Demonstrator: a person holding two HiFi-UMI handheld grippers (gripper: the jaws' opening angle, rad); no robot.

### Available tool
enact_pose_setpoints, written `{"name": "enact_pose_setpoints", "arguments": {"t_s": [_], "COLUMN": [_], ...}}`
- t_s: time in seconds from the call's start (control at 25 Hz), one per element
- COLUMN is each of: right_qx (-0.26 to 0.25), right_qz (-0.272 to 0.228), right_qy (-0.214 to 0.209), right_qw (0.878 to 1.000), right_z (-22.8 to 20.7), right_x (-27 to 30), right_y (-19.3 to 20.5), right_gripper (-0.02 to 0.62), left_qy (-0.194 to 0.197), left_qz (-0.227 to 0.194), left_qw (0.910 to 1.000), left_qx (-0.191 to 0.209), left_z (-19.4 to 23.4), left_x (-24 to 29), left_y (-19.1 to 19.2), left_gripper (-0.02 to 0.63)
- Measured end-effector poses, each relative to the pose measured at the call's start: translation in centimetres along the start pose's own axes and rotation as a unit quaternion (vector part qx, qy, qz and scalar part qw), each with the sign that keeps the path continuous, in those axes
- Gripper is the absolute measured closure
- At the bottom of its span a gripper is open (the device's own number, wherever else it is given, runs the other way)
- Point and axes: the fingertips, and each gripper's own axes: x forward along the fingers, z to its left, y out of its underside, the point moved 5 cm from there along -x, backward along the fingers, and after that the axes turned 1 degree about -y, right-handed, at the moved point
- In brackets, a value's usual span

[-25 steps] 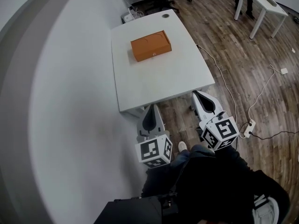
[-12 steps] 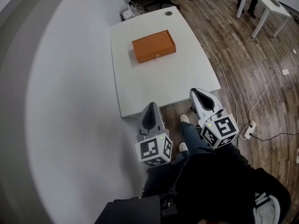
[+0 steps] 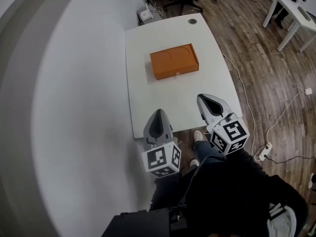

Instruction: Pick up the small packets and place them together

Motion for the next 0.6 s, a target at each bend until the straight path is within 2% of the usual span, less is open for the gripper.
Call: {"name": "enact_pose_setpoints", "arguments": {"t_s": [0.28,0.6], "right_qx": [0.008,0.013], "right_qz": [0.019,0.035], "right_qy": [-0.016,-0.021], "right_qw": [1.0,0.999], "right_z": [-3.2,-6.2], "right_x": [3.9,6.1], "right_y": [-0.3,-0.4], "right_gripper": [0.597,0.597], "left_qy": [-0.02,-0.013], "left_qz": [-0.002,0.004], "left_qw": [0.9998,0.9998], "left_qx": [0.005,0.016], "left_z": [-0.1,-1.7], "left_x": [3.8,7.6], "left_y": [-1.3,-2.2], "left_gripper": [0.615,0.615]}}
